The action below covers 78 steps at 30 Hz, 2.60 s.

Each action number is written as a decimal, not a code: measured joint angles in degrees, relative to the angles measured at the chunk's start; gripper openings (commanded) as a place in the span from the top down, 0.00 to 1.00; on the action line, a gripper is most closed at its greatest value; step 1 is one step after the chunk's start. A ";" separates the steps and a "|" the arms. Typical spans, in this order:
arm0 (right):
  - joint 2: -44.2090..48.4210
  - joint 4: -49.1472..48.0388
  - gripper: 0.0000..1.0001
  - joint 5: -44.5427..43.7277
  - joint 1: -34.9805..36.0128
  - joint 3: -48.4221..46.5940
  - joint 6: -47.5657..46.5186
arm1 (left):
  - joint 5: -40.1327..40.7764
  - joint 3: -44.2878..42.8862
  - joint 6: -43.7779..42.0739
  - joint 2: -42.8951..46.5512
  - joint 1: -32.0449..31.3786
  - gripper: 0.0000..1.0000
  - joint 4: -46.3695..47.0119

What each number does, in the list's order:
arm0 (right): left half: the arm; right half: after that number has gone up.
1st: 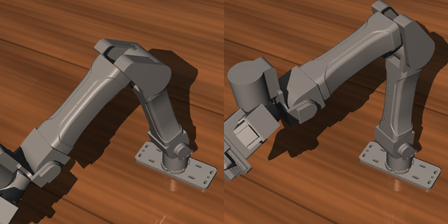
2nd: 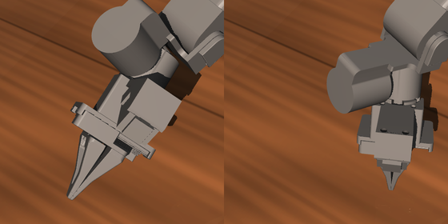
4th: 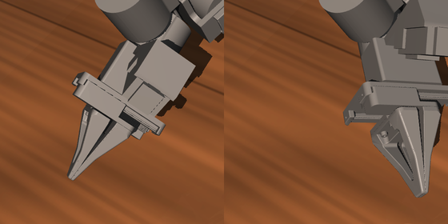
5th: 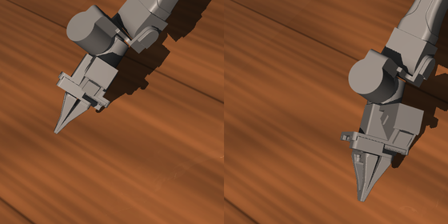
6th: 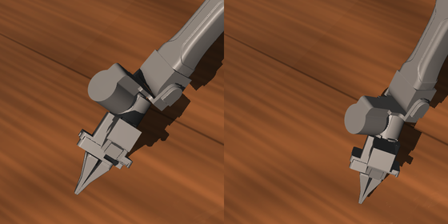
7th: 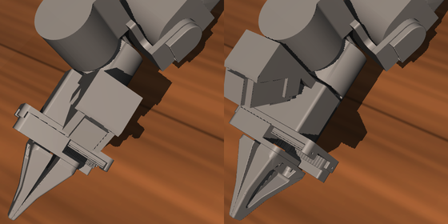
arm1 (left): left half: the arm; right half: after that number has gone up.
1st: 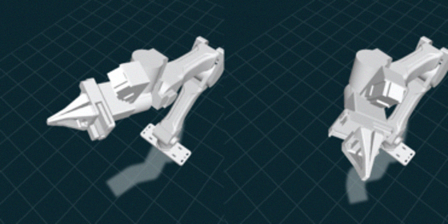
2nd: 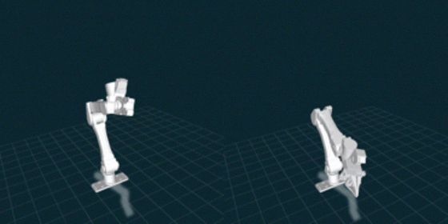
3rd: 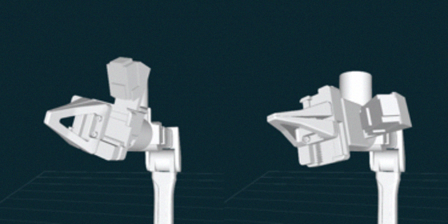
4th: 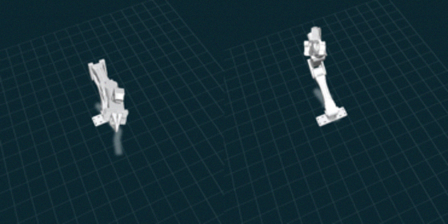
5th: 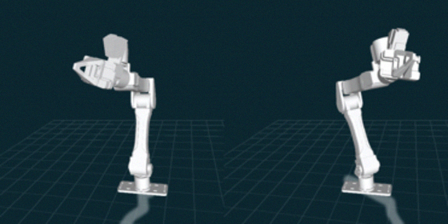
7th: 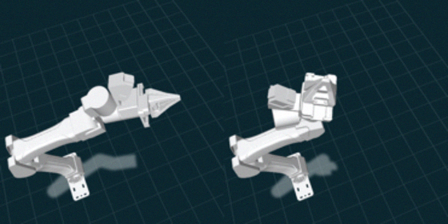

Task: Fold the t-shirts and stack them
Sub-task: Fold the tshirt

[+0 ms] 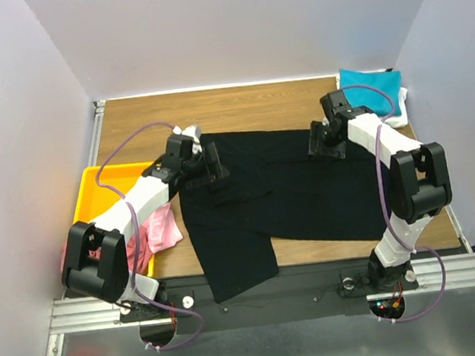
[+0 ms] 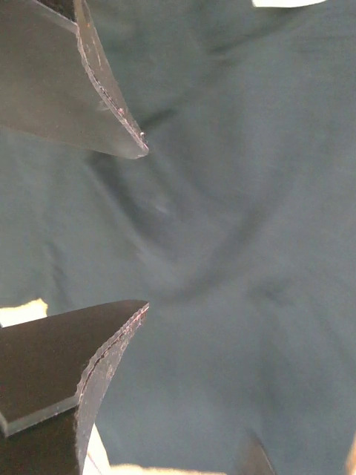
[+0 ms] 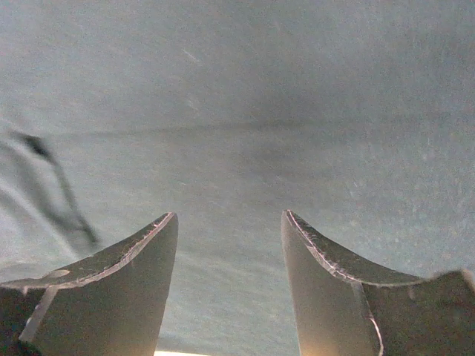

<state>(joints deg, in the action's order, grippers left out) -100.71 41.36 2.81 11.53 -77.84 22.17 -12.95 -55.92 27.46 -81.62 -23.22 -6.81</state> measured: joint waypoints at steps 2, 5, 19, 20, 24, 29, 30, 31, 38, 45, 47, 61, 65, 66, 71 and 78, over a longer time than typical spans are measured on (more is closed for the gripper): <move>0.09 -0.68 0.36 0.37 -0.98 2.47 0.04 | 1.29 3.10 0.04 0.00 -1.16 0.14 -1.44; 0.09 -1.57 0.36 0.85 -1.92 5.11 0.04 | 3.02 6.36 0.33 0.72 -2.56 0.18 -3.72; 2.05 -4.57 0.36 2.25 -2.84 6.80 0.13 | 5.97 8.68 2.69 0.28 -5.99 0.24 -2.10; 2.32 -4.66 0.36 2.36 -2.89 6.88 0.13 | 6.05 8.68 2.95 -0.48 -6.08 0.24 -1.95; 3.32 -5.01 0.36 2.78 -2.93 7.96 0.15 | 6.64 8.68 3.50 -2.62 -6.29 0.25 -1.29; 3.61 -5.01 0.36 3.21 -2.93 8.52 0.33 | 7.04 8.68 4.13 -5.38 -6.29 0.29 -0.70; 3.63 -5.01 0.36 3.23 -2.95 8.52 0.35 | 7.04 8.68 4.17 -5.73 -6.29 0.30 -0.72; 3.63 -5.01 0.36 3.23 -2.95 8.52 0.35 | 7.02 8.68 4.31 -5.97 -6.29 0.31 -0.68; 3.63 -5.03 0.36 3.23 -3.23 8.52 0.35 | 6.93 8.68 5.14 -6.56 -6.86 0.47 -0.68; 3.63 -5.03 0.36 3.28 -3.58 8.52 0.37 | 6.51 8.68 5.99 -6.56 -7.17 0.96 -0.66; 3.63 -5.03 0.36 3.28 -3.63 8.55 0.35 | 6.16 8.68 6.12 -6.56 -7.17 1.00 -0.63; 4.48 -5.44 0.36 3.23 -3.63 9.68 0.33 | -2.23 7.02 6.01 -6.60 -7.17 1.00 -4.46; 4.50 -5.42 0.36 3.23 -3.63 10.16 0.28 | -4.15 7.02 6.54 -6.60 -7.19 0.69 -5.22; 4.50 -5.40 0.36 3.23 -3.63 10.21 0.28 | -4.33 7.02 6.71 -6.60 -7.17 0.57 -5.55; 4.59 -5.44 0.36 3.21 -3.82 10.21 0.28 | -3.67 6.97 7.23 -6.54 -7.17 0.30 -8.17; 6.80 -5.44 0.35 2.14 -8.11 10.19 -0.39 | -1.40 0.55 7.26 -5.77 -7.15 0.15 -14.29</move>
<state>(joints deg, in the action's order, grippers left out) -93.91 35.92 4.95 3.42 -67.66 21.78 -14.35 -55.37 34.72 -87.39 -30.37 -21.10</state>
